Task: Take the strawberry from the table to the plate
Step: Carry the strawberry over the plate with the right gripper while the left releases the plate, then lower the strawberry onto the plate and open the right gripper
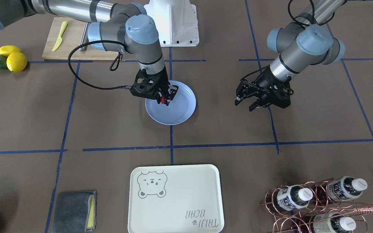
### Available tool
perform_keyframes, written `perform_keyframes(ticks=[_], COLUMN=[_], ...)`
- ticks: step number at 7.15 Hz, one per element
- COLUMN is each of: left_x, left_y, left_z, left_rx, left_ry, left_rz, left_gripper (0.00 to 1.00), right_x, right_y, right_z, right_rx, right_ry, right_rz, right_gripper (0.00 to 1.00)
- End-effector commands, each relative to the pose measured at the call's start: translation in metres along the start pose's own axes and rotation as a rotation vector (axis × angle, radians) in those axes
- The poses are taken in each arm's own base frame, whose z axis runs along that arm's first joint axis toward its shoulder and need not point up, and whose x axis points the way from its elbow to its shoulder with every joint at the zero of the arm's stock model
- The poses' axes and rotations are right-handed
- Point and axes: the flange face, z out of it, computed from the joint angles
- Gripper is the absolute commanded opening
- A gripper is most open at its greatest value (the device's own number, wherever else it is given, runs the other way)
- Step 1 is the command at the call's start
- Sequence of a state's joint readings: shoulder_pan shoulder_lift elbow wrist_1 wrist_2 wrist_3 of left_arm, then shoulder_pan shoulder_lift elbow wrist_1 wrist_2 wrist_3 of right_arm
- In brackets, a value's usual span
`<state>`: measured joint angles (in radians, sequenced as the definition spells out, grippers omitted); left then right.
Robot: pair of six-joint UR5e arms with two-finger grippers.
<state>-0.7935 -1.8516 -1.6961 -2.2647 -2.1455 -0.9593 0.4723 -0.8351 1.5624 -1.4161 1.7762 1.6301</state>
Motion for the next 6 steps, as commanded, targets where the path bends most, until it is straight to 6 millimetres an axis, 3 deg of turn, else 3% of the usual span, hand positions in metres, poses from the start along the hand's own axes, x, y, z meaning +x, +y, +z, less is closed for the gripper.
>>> perform_keyframes(ticks=[1,3,6], left_x=[-0.035,-0.035,-0.035], left_y=[0.012,0.013,0.013], left_z=[-0.016,-0.015,-0.014], left_rx=[0.002,0.001,0.0], left_ry=[-0.04,-0.04,-0.041], left_rz=[0.043,0.044,0.044], left_gripper=[0.66,0.66,0.67], right_x=[-0.005,-0.017,-0.016], right_y=[0.019,0.024,0.022], right_z=[0.017,0.024,0.031], right_rx=[-0.014,-0.004,-0.001], right_ry=[0.023,0.031,0.047], right_rz=[-0.013,-0.02,-0.018], right_gripper=[0.0,0.0,0.0])
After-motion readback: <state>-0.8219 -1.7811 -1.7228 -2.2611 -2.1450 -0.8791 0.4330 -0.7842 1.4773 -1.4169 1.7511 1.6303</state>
